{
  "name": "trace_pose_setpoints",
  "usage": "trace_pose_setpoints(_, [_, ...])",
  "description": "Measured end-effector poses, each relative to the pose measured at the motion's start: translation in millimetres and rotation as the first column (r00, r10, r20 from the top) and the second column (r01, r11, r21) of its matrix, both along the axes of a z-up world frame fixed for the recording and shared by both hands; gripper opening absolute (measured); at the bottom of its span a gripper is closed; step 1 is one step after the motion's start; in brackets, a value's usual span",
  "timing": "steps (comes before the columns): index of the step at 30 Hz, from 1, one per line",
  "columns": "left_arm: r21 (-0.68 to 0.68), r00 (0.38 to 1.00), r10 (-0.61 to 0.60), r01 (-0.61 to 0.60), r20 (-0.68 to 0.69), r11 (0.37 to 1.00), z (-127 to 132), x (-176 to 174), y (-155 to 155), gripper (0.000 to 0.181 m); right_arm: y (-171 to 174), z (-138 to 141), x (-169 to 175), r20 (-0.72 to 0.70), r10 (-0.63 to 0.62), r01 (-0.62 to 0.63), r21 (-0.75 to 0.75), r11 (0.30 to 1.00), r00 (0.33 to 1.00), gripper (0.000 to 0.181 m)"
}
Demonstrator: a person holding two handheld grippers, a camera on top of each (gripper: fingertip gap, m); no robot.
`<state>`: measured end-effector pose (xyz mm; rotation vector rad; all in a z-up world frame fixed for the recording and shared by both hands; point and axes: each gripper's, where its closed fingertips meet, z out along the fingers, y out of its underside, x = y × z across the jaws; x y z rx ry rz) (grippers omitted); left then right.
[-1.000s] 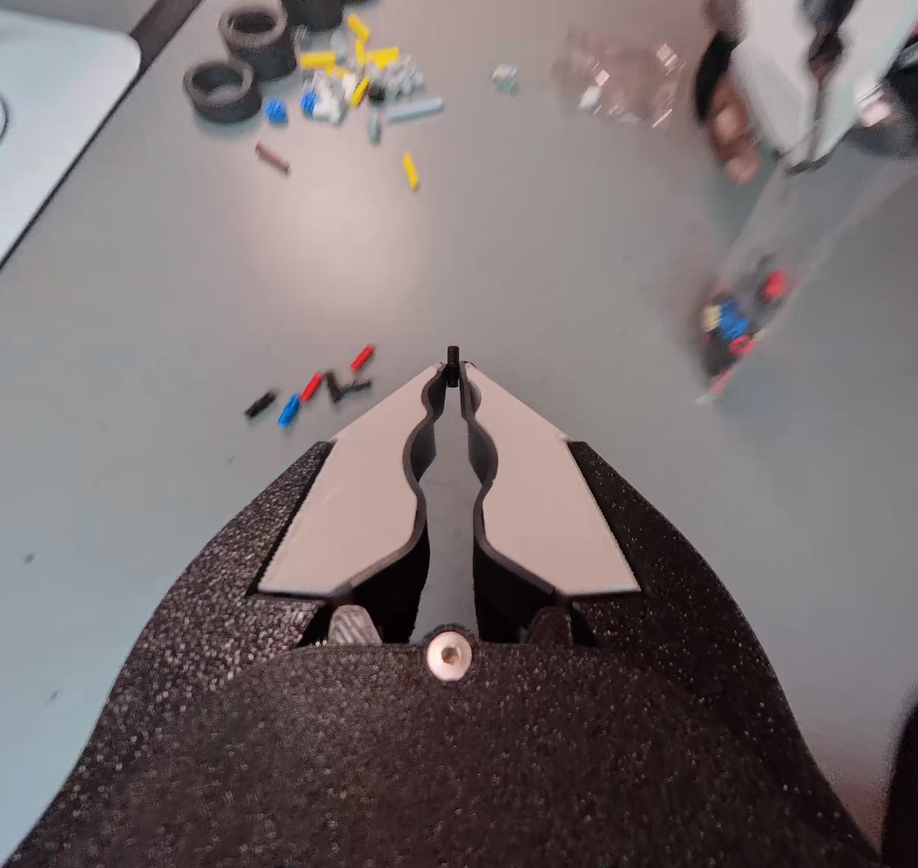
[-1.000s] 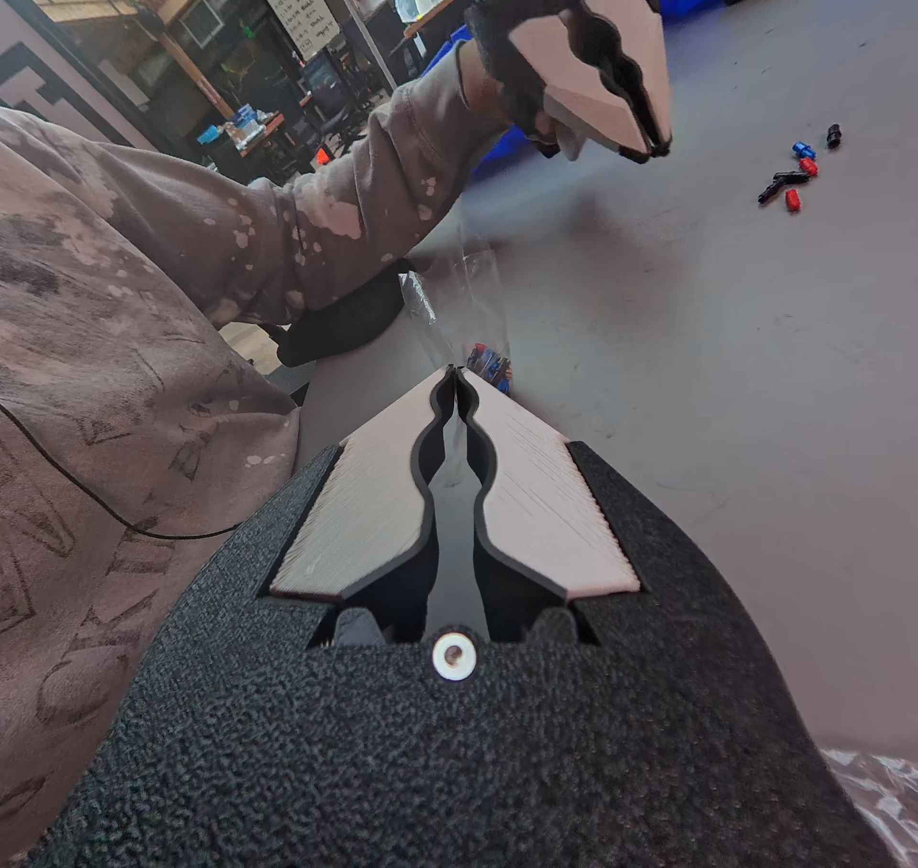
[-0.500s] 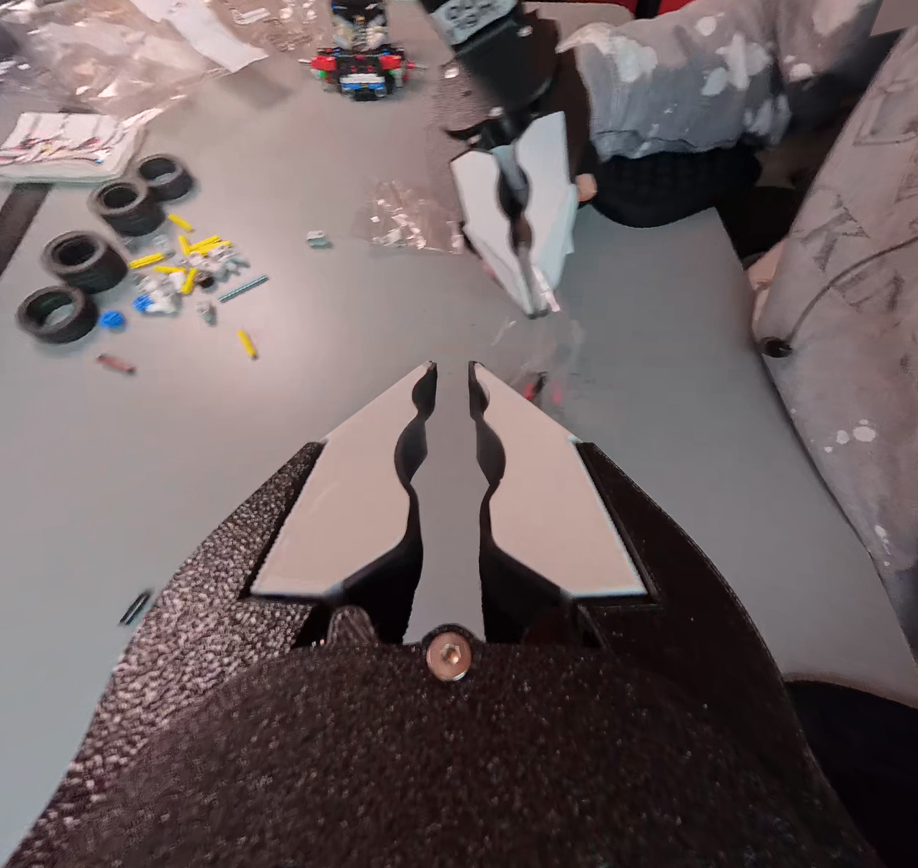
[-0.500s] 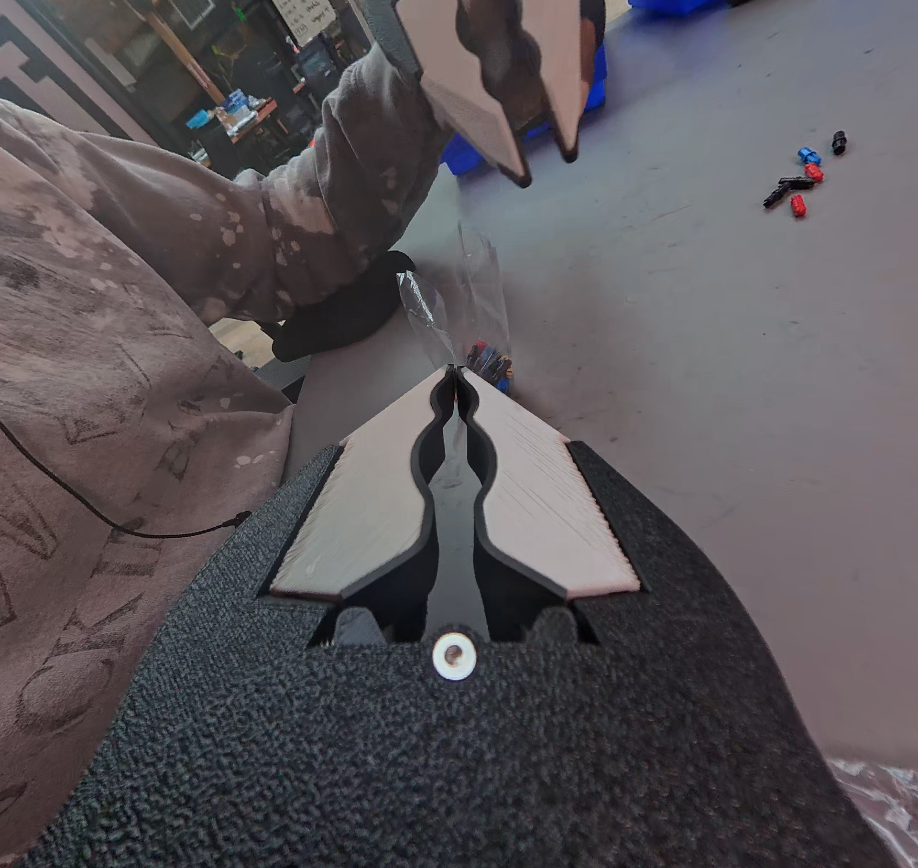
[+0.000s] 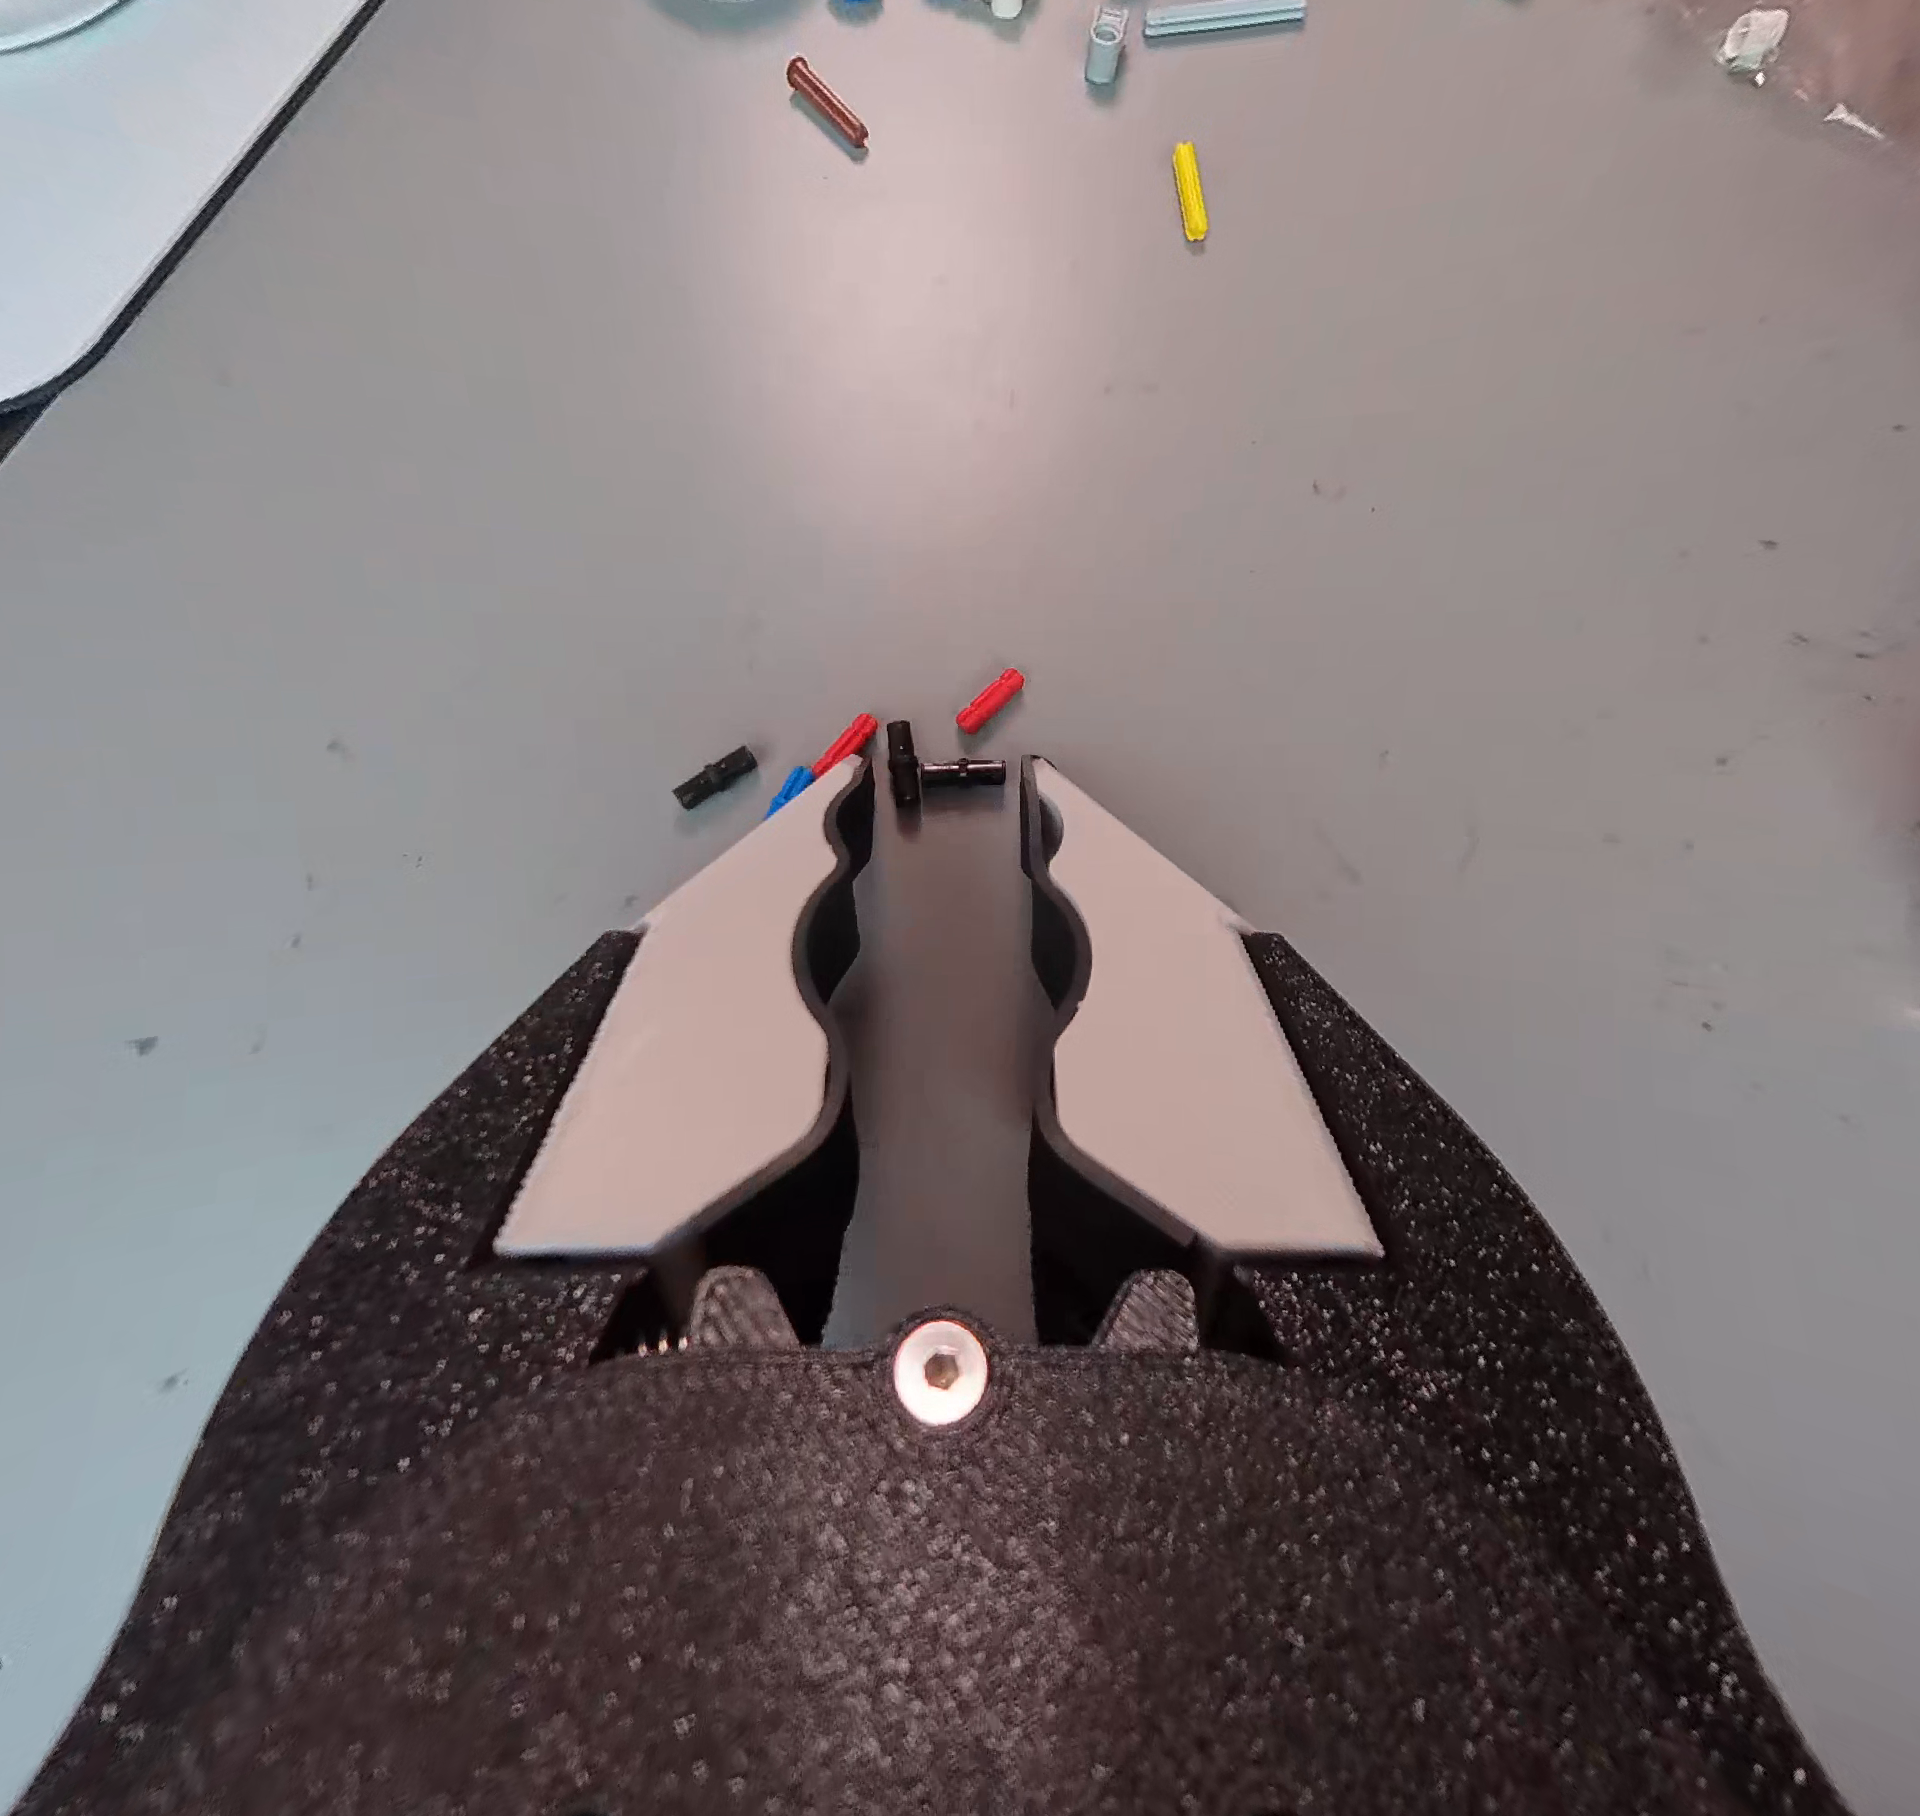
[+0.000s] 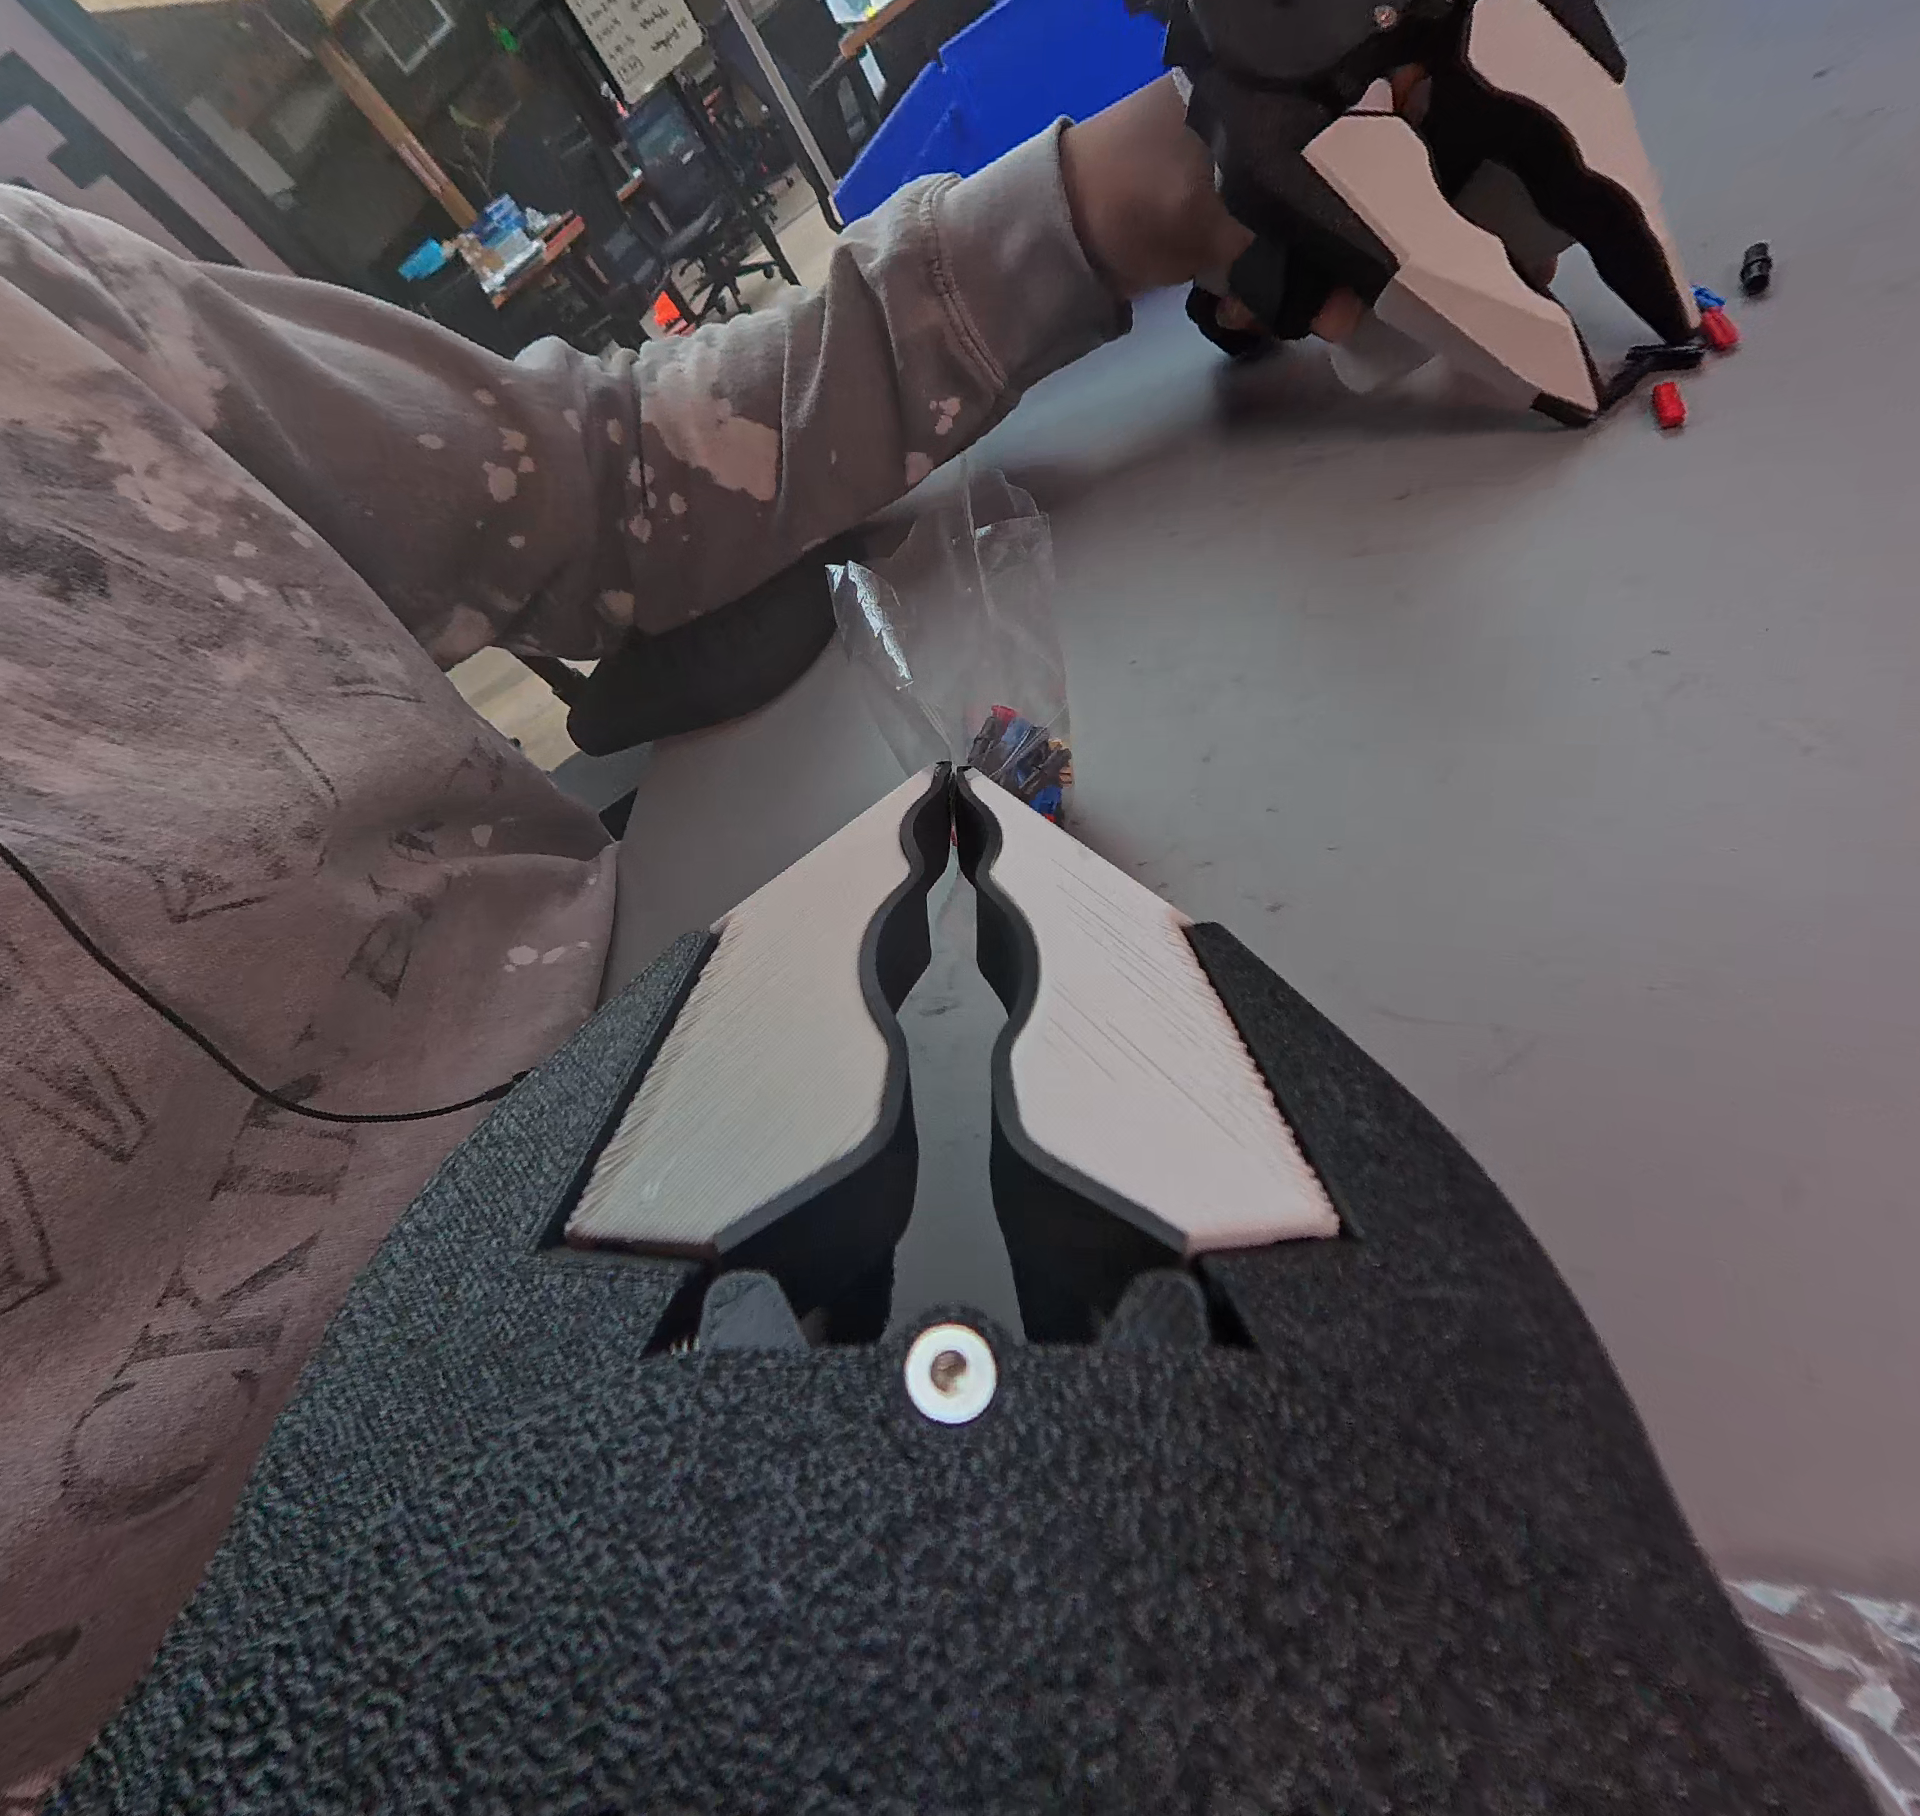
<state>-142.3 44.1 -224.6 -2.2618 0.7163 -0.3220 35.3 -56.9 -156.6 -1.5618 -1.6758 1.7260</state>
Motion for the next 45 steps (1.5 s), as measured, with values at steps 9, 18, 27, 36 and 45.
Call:
trace_pose_setpoints(9, [0.017, 0.998, -0.063, 0.064, -0.028, 0.998, 0, 2, -2, 0.021, 1, 0, 0, 0.002, 0.001, -0.001, -0.011, 1.000, 1.000, 0.000])
trace_pose_setpoints(18, [0.070, 0.994, -0.105, 0.105, -0.011, 0.992, 15, 8, -14, 0.011, 1, 0, 0, 0.001, 0.000, 0.000, -0.004, 1.000, 1.000, 0.000])
trace_pose_setpoints(27, [0.063, 0.999, 0.011, -0.008, -0.052, 0.998, 20, -22, -11, 0.014, 0, 0, 0, 0.002, 0.001, -0.001, 0.006, 1.000, 1.000, 0.000])
trace_pose_setpoints(36, [-0.138, 0.998, 0.029, -0.037, -0.055, 0.990, 1, -35, -47, 0.021, 1, -1, 1, 0.003, 0.000, 0.000, 0.011, 1.000, 1.000, 0.000])
trace_pose_setpoints(45, [-0.085, 0.997, -0.025, 0.018, -0.077, 0.996, 3, -31, -50, 0.007, 0, 0, 2, 0.002, 0.001, -0.001, 0.029, 1.000, 1.000, 0.000])
